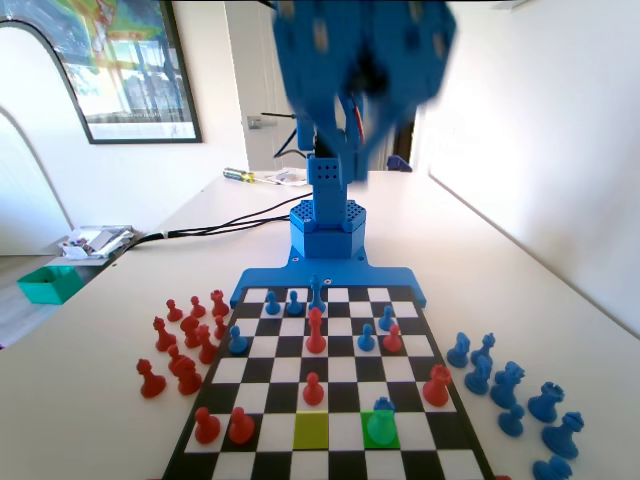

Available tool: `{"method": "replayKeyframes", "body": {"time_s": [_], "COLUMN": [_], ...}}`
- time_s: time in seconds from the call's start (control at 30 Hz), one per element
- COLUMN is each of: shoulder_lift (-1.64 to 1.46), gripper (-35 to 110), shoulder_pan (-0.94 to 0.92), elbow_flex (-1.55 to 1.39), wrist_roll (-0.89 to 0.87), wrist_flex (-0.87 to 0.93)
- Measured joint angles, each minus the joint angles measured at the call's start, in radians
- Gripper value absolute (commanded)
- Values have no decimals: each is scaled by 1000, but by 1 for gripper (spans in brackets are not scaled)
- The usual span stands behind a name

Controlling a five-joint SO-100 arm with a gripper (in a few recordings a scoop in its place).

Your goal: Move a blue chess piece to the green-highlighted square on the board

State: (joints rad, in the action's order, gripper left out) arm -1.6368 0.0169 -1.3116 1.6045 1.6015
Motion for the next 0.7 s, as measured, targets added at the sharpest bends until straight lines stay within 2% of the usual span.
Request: {"method": "replayKeyframes", "body": {"time_s": [0.27,0.7], "shoulder_lift": [-308,-807], "gripper": [1,1], "shoulder_pan": [-12,-18], "elbow_flex": [-109,-532], "wrist_roll": [74,167], "wrist_flex": [126,133]}}
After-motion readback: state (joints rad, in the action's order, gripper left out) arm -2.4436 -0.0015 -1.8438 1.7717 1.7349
